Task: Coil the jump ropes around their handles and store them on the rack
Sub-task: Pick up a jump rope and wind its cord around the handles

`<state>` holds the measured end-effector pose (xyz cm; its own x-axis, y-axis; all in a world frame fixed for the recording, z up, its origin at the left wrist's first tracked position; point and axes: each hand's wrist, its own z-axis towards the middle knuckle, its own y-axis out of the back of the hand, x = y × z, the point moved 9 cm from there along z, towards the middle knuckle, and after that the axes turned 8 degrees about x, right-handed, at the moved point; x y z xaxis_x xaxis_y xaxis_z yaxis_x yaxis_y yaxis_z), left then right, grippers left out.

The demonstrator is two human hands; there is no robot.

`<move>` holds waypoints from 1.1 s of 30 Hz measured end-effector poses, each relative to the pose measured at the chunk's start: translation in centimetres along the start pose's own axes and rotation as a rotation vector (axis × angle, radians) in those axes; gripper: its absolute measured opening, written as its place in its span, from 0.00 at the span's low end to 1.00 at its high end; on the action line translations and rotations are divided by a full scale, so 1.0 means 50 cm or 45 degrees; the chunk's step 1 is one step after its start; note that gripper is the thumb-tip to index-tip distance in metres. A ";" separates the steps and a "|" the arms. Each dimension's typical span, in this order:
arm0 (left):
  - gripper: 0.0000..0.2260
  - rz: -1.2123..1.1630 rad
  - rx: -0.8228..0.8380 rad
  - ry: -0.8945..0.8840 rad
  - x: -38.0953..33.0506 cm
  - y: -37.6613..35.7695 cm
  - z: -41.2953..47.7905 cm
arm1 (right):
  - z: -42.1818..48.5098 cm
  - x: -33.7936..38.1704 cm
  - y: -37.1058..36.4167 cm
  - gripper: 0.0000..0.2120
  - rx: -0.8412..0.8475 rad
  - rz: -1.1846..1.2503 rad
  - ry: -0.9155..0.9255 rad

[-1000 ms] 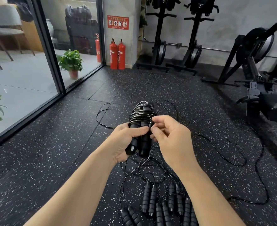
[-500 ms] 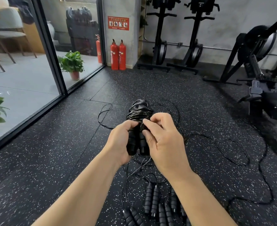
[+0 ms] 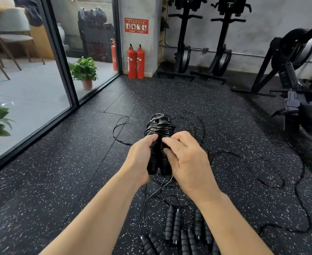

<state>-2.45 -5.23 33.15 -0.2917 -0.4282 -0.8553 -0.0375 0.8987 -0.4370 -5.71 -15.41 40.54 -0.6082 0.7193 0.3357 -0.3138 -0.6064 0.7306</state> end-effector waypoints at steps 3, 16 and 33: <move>0.11 0.044 -0.025 0.026 0.001 0.006 -0.003 | 0.000 -0.003 0.002 0.12 -0.009 0.043 -0.023; 0.16 0.121 0.071 -0.082 -0.008 -0.016 0.002 | -0.007 -0.009 0.004 0.10 -0.094 0.052 -0.013; 0.12 0.062 0.026 -0.057 -0.003 0.002 0.017 | 0.003 0.001 0.010 0.09 -0.115 0.142 -0.005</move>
<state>-1.60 -5.14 33.01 -0.2499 -0.3882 -0.8870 -0.0046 0.9166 -0.3998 -5.76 -15.64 41.01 -0.6404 0.6468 0.4142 -0.3089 -0.7106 0.6322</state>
